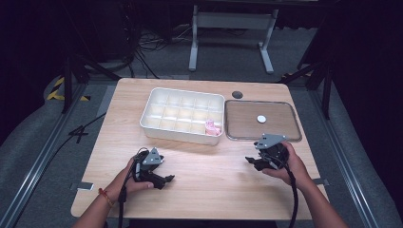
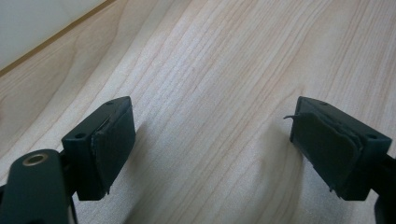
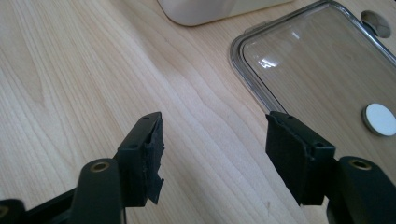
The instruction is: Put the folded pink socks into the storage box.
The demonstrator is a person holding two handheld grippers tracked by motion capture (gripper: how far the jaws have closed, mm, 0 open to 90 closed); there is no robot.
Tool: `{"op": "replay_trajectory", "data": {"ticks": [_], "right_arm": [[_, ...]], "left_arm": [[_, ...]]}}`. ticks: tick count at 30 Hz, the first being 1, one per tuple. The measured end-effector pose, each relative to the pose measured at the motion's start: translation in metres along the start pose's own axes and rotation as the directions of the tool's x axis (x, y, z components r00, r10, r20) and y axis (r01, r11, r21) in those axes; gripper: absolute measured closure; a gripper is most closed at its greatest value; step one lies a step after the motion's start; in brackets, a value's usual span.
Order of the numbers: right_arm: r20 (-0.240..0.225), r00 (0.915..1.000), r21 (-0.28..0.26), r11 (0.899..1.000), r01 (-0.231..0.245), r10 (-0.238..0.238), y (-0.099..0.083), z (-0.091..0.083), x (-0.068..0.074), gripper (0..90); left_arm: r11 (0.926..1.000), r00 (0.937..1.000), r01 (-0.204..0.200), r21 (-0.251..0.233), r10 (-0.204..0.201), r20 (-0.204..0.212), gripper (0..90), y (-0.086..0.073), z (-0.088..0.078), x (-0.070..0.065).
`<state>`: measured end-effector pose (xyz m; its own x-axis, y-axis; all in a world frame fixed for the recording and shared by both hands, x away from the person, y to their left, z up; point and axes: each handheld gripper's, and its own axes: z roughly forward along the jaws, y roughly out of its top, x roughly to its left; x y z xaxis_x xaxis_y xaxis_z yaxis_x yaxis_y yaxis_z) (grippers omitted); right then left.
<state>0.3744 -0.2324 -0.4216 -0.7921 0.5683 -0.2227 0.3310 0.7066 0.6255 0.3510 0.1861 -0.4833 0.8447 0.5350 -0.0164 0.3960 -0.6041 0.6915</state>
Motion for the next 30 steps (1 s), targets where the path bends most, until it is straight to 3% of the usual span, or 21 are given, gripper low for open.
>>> {"op": "replay_trajectory", "data": {"ticks": [10,30], "right_arm": [[-0.001,0.9999,-0.003,1.000,-0.016,0.016,-0.021,-0.002,0.001,37.1],[0.006,0.9940,-0.011,0.994,-0.109,0.109,-0.073,-0.010,0.006,35.4]], "left_arm": [[1.0000,1.0000,-0.002,-0.001,0.002,0.000,14.3,0.000,0.000,0.000],[1.0000,1.0000,0.002,0.000,-0.002,-0.002,14.3,0.000,0.000,0.000]]}}
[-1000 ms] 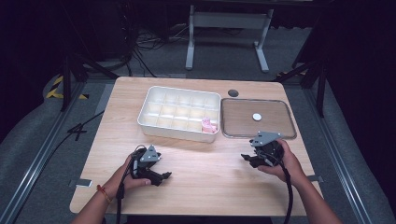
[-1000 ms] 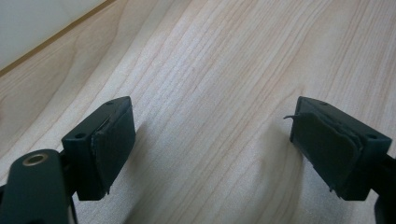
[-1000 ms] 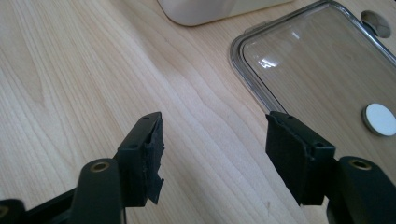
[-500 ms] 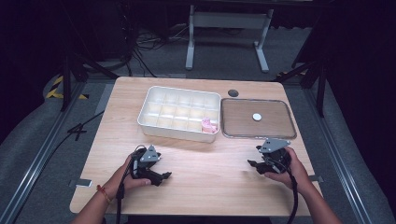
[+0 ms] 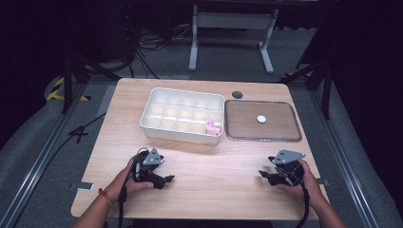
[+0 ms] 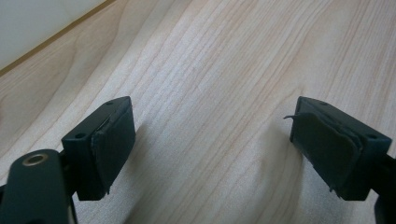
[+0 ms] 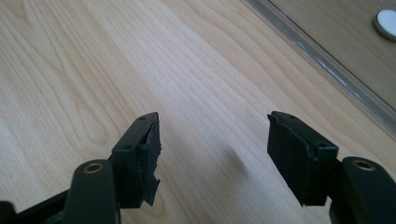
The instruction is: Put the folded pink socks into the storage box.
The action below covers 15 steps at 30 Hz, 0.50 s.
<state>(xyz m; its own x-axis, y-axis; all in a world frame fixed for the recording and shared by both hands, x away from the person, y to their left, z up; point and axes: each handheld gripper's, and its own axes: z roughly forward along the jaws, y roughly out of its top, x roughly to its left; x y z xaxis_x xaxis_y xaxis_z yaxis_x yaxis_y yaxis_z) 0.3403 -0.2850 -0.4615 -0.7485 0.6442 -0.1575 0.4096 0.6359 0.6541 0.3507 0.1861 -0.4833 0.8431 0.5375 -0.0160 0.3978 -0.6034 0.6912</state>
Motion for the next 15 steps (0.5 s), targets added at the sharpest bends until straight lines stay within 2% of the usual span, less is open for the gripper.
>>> {"op": "replay_trajectory", "data": {"ticks": [4,11,13,15], "right_arm": [[-0.013,0.9994,-0.015,0.999,-0.033,0.033,-0.010,-0.004,0.001,34.3],[-0.019,0.9978,-0.038,0.997,-0.064,0.064,-0.025,-0.004,0.004,31.8],[-0.034,0.9955,-0.056,0.994,-0.090,0.088,-0.029,-0.004,0.003,30.2],[-0.037,0.9912,-0.091,0.987,-0.130,0.127,-0.035,-0.003,0.002,26.9]], "left_arm": [[1.0000,1.0000,0.000,0.000,0.000,0.000,14.3,0.000,0.000,0.000],[1.0000,1.0000,0.003,0.000,-0.003,-0.001,14.3,0.000,0.000,0.000],[1.0000,1.0000,0.000,0.000,0.000,0.000,14.3,0.000,0.000,0.000],[1.0000,1.0000,0.000,0.000,0.000,0.000,14.3,0.000,0.000,0.000]]}}
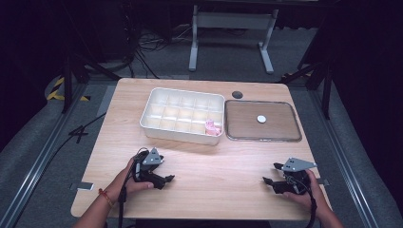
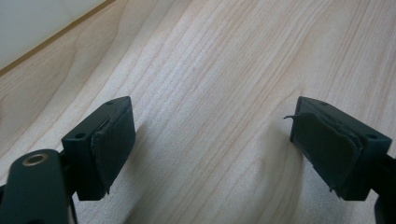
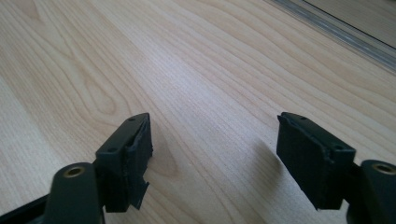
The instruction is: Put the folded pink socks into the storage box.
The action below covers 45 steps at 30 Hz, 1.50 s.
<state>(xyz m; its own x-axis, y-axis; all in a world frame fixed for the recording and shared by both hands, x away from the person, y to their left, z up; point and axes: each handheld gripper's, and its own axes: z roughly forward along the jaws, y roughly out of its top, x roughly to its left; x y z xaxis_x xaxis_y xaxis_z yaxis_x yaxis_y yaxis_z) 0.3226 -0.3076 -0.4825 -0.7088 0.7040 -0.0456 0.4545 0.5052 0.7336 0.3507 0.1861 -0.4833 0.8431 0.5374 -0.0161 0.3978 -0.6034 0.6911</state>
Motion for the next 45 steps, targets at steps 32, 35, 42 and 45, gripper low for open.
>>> {"op": "replay_trajectory", "data": {"ticks": [32,35,42,45], "right_arm": [[0.011,0.9972,-0.007,0.997,-0.074,0.074,-0.0066,-0.0007,-0.0040,18.5],[0.010,0.9972,-0.007,0.997,-0.074,0.074,-0.0066,-0.0008,-0.0040,18.5],[0.010,0.9971,-0.008,0.997,-0.075,0.075,-0.0066,-0.0007,-0.0040,18.5],[0.010,0.9972,-0.007,0.997,-0.075,0.075,-0.0066,-0.0007,-0.0040,18.5]], "left_arm": [[0.9999,0.9999,-0.011,0.006,0.011,0.002,13.0,0.0012,0.0010,0.0007],[0.9999,0.9999,-0.011,0.006,0.011,0.002,13.0,0.0012,0.0010,0.0007],[0.9999,0.9999,-0.011,0.006,0.011,0.002,13.0,0.0012,0.0010,0.0007],[0.9999,0.9999,-0.010,0.006,0.010,0.002,13.0,0.0012,0.0010,0.0006]]}}
